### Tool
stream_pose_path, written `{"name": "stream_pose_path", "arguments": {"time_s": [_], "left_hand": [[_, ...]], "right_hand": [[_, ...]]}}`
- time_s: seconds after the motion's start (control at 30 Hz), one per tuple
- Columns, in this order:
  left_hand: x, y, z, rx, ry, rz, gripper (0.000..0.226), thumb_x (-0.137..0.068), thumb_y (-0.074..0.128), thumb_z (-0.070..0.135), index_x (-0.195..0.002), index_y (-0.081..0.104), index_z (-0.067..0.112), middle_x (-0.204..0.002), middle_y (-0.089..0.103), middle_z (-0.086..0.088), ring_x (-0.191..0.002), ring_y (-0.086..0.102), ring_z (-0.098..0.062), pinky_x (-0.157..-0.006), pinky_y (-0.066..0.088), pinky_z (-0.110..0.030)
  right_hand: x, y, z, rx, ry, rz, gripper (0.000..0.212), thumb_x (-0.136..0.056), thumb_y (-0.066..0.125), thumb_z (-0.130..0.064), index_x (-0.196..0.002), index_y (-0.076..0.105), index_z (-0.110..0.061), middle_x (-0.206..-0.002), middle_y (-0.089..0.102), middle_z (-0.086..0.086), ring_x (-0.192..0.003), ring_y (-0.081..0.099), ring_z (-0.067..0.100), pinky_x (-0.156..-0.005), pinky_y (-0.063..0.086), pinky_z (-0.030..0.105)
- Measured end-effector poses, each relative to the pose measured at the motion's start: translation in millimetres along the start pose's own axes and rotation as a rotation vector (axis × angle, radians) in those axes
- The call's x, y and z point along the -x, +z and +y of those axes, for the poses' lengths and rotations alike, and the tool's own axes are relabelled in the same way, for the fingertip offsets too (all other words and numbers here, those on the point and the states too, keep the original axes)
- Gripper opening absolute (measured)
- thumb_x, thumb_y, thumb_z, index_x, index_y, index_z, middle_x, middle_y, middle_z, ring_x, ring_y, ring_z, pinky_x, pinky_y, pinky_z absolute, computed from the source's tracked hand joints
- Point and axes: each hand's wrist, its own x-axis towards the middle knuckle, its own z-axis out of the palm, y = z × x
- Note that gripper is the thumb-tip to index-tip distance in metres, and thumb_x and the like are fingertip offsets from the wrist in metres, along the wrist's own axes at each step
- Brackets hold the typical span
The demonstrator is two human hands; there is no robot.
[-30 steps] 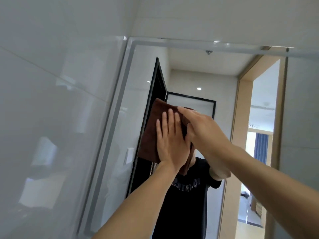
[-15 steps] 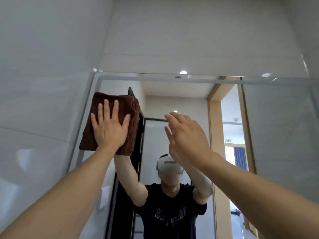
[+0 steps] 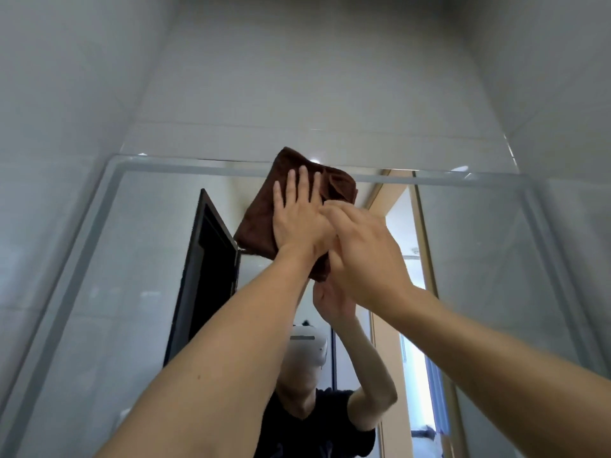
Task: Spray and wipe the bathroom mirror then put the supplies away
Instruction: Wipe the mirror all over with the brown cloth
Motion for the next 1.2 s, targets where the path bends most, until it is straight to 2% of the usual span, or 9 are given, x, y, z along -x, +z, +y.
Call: {"name": "stream_pose_path", "arguments": {"time_s": [0.1,0.2,0.3,0.47,0.63,0.77,0.93,1.07,1.2], "left_hand": [[-18,0,25,-0.034,0.176,-0.009,0.066,-0.103,0.014,0.045,-0.159,-0.009,0.019,-0.168,-0.013,-0.005,-0.155,-0.013,-0.023,-0.125,-0.003,-0.049],[-22,-1,23,0.002,0.287,-0.014,0.069,-0.101,0.017,0.05,-0.16,-0.005,0.023,-0.168,-0.009,-0.003,-0.155,-0.01,-0.021,-0.125,-0.003,-0.049],[-26,-2,-8,0.04,0.329,-0.01,0.076,-0.091,0.006,0.062,-0.16,0.003,0.031,-0.169,-0.003,0.002,-0.155,-0.007,-0.017,-0.125,-0.003,-0.049],[-28,-2,-114,0.057,0.12,0.061,0.073,-0.095,0.016,0.07,-0.159,0.014,0.035,-0.168,0.01,0.003,-0.155,0.003,-0.018,-0.125,0.0,-0.049],[-24,-8,-240,0.039,-0.14,0.063,0.076,-0.096,0.025,0.067,-0.159,0.016,0.026,-0.168,0.009,-0.004,-0.155,0.004,-0.024,-0.125,0.002,-0.052],[-19,-12,-288,0.024,-0.272,0.03,0.078,-0.097,0.026,0.064,-0.16,0.013,0.019,-0.168,0.005,-0.01,-0.155,0.003,-0.028,-0.125,0.004,-0.051],[-14,-8,-264,0.02,-0.449,0.02,0.081,-0.098,0.02,0.065,-0.158,0.02,0.01,-0.168,0.003,-0.011,-0.155,0.0,-0.03,-0.123,0.002,-0.055],[-9,-3,-206,0.072,-0.637,0.035,0.081,-0.097,0.021,0.061,-0.159,0.016,0.009,-0.167,0.004,-0.016,-0.154,0.0,-0.036,-0.121,0.0,-0.062],[-5,1,-119,0.07,-0.547,0.055,0.08,-0.097,0.029,0.057,-0.158,0.019,0.006,-0.165,0.01,-0.021,-0.153,0.005,-0.039,-0.12,0.002,-0.063]], "right_hand": [[-5,-8,13,-0.024,0.011,0.051,0.046,-0.086,0.041,-0.018,-0.124,0.062,-0.005,-0.125,0.063,0.012,-0.114,0.057,0.029,-0.098,0.046,0.045],[-10,-3,25,-0.042,0.06,0.097,0.041,-0.096,0.042,-0.018,-0.131,0.058,-0.005,-0.129,0.062,0.012,-0.118,0.056,0.028,-0.101,0.046,0.044],[-17,9,24,-0.039,0.077,0.127,0.037,-0.098,0.045,-0.02,-0.131,0.058,-0.01,-0.133,0.06,0.006,-0.121,0.055,0.024,-0.101,0.046,0.042],[-30,37,0,0.0,0.092,0.074,0.04,-0.101,0.046,-0.02,-0.14,0.052,-0.014,-0.145,0.053,0.003,-0.128,0.051,0.025,-0.103,0.041,0.039],[-35,59,-32,-0.016,0.063,0.008,0.044,-0.099,0.048,-0.024,-0.143,0.05,-0.019,-0.149,0.049,0.001,-0.128,0.052,0.026,-0.102,0.042,0.04],[-30,62,-44,-0.022,0.024,-0.008,0.048,-0.095,0.053,-0.026,-0.142,0.051,-0.022,-0.147,0.05,0.001,-0.125,0.054,0.026,-0.104,0.042,0.041],[-15,49,-34,-0.025,-0.002,-0.027,0.048,-0.094,0.056,-0.026,-0.141,0.052,-0.021,-0.144,0.052,-0.001,-0.12,0.056,0.025,-0.101,0.043,0.039],[-5,35,-13,0.0,0.011,-0.049,0.048,-0.095,0.055,-0.026,-0.142,0.05,-0.022,-0.145,0.051,-0.001,-0.122,0.055,0.024,-0.103,0.043,0.039],[7,20,8,-0.007,0.073,-0.045,0.049,-0.095,0.054,-0.024,-0.144,0.05,-0.021,-0.147,0.05,0.002,-0.124,0.053,0.026,-0.103,0.042,0.039]]}}
